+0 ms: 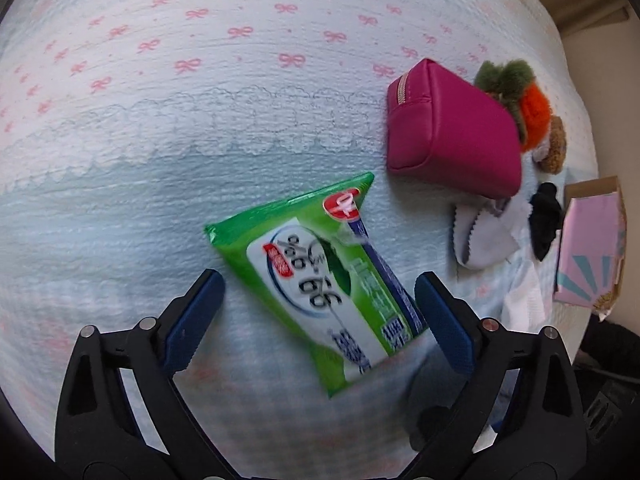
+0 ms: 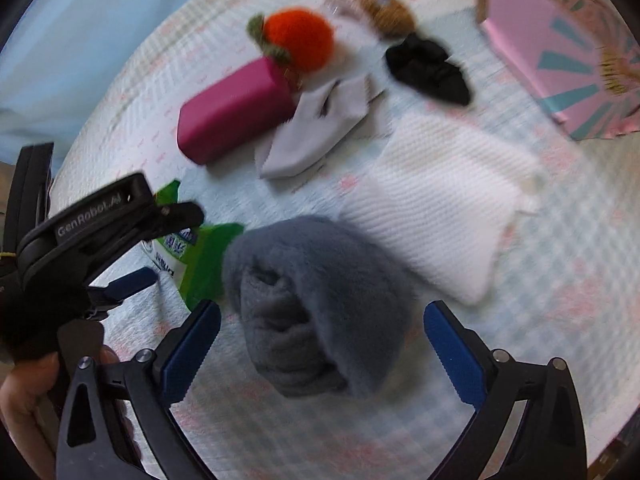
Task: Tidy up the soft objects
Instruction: 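Grasp the green wipe pack with the left tool while the right tool grasps the grey sock roll, then carry the wipe pack and sock roll over the cardboard box with both tools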
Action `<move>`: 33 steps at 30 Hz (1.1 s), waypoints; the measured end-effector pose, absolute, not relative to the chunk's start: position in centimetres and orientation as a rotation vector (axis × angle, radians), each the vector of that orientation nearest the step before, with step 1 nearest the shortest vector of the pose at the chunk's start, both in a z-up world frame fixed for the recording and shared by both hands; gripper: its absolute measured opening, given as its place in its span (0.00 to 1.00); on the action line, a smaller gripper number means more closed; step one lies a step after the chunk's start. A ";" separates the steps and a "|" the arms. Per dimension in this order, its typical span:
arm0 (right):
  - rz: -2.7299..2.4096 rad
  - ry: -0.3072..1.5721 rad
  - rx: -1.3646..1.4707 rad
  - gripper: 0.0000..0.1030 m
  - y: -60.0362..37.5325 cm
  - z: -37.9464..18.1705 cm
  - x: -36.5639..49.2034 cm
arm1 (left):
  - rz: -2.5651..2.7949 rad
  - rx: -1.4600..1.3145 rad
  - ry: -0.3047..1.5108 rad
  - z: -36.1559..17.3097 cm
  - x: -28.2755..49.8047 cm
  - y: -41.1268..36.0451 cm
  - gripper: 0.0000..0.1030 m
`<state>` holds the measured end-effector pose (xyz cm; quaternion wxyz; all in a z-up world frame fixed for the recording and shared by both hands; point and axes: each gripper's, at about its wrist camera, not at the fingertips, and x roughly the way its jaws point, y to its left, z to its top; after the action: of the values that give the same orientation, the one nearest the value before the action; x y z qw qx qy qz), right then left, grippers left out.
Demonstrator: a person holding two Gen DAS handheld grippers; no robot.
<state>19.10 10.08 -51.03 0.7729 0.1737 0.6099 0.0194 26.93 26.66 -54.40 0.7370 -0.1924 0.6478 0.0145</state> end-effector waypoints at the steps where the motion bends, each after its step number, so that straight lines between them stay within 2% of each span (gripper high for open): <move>1: 0.042 1.332 0.382 0.95 10.3 -51.4 19.3 | 0.035 -0.407 1.421 -54.6 27.1 26.4 0.86; 3: 0.026 1.346 0.368 0.91 10.7 -51.8 19.6 | 0.040 -0.372 1.416 -54.5 27.3 26.0 0.76; 6: -0.010 1.360 0.338 0.72 10.7 -51.8 19.7 | 0.048 -0.344 1.408 -54.5 27.2 25.9 0.63; 13: -0.004 1.362 0.250 0.52 11.2 -51.3 19.3 | 0.030 -0.398 1.382 -54.0 26.4 27.6 0.50; 17: 0.004 1.358 0.257 0.49 11.1 -50.3 18.9 | 0.050 -0.434 1.383 -53.1 25.9 28.7 0.49; 23: 0.040 1.319 0.263 0.49 10.9 -46.2 18.2 | 0.080 -0.446 1.333 -48.8 24.8 30.1 0.48; 33: 0.081 1.149 0.266 0.48 9.0 -34.3 17.6 | 0.086 -0.341 1.193 -36.4 21.4 30.4 0.47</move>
<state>17.59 9.04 -34.33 0.8303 0.1256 0.5416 0.0383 21.40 30.35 -36.41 0.8127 -0.1596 0.5589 0.0403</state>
